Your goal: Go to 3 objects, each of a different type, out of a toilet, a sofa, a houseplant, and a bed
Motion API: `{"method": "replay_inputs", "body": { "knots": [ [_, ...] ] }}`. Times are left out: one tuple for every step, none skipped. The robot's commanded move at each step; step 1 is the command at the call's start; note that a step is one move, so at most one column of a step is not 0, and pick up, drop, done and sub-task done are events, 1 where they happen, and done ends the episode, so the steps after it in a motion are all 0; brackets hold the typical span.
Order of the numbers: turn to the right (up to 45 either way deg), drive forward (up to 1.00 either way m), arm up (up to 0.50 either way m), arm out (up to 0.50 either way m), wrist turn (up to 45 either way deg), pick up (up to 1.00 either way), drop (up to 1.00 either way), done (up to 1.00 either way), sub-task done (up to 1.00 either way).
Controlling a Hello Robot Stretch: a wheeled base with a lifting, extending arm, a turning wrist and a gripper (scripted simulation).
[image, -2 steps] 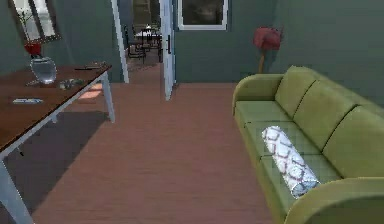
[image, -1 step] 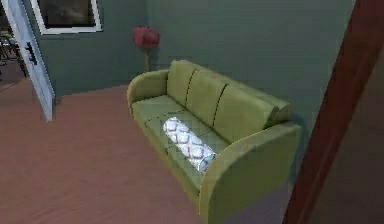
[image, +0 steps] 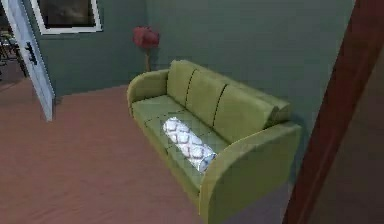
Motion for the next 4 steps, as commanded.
{"method": "replay_inputs", "body": {
  "knots": [
    [-45.0, 0.00, 0.00, 0.00, 0.0, 0.00, 0.00, 0.00, 0.00],
    [-45.0, 0.00, 0.00, 0.00, 0.0, 0.00, 0.00, 0.00, 0.00],
    [-45.0, 0.00, 0.00, 0.00, 0.0, 0.00, 0.00, 0.00, 0.00],
    [-39.0, 0.00, 0.00, 0.00, 0.0, 0.00, 0.00, 0.00, 0.00]
  ]
}}
